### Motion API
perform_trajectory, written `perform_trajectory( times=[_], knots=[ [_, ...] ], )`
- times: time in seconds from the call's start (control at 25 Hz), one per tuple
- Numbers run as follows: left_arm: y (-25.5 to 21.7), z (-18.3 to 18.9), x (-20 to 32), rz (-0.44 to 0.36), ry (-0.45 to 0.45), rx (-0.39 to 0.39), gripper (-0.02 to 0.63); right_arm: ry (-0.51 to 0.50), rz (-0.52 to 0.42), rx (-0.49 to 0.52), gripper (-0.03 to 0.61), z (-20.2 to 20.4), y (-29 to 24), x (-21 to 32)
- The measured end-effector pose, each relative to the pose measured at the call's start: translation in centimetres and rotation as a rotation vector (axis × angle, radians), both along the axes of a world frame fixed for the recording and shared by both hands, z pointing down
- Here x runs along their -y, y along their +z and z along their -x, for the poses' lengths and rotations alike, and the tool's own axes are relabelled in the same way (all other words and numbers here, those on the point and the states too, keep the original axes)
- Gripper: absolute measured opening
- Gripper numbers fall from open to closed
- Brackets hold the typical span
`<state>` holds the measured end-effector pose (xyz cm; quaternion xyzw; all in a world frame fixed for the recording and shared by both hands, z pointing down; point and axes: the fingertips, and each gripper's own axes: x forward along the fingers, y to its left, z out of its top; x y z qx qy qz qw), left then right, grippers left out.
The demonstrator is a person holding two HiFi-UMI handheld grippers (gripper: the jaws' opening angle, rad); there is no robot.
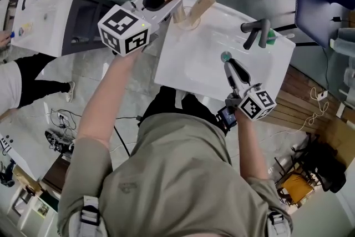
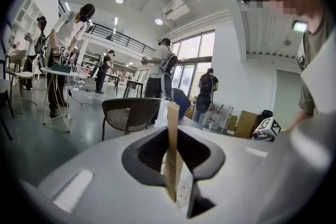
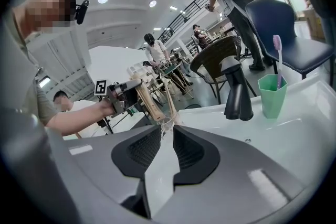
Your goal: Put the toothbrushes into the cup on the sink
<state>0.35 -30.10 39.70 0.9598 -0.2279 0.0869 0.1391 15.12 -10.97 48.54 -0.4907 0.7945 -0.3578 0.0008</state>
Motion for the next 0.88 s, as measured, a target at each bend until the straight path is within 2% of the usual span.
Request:
perform_trajectory(
  times=[0.36, 0.88],
  knots=[
    [1.3, -0.7, 1.3, 0.013, -0.027, -0.003, 0.057, 0.002, 0.011, -0.005, 0.083, -0.2, 0.2, 0.2],
    [3.6, -1.5, 1.2, 0.051, -0.021, 0.016, 0.057, -0.015, 0.039, -0.003, 0.083, 0.1, 0.8, 0.8]
  ],
)
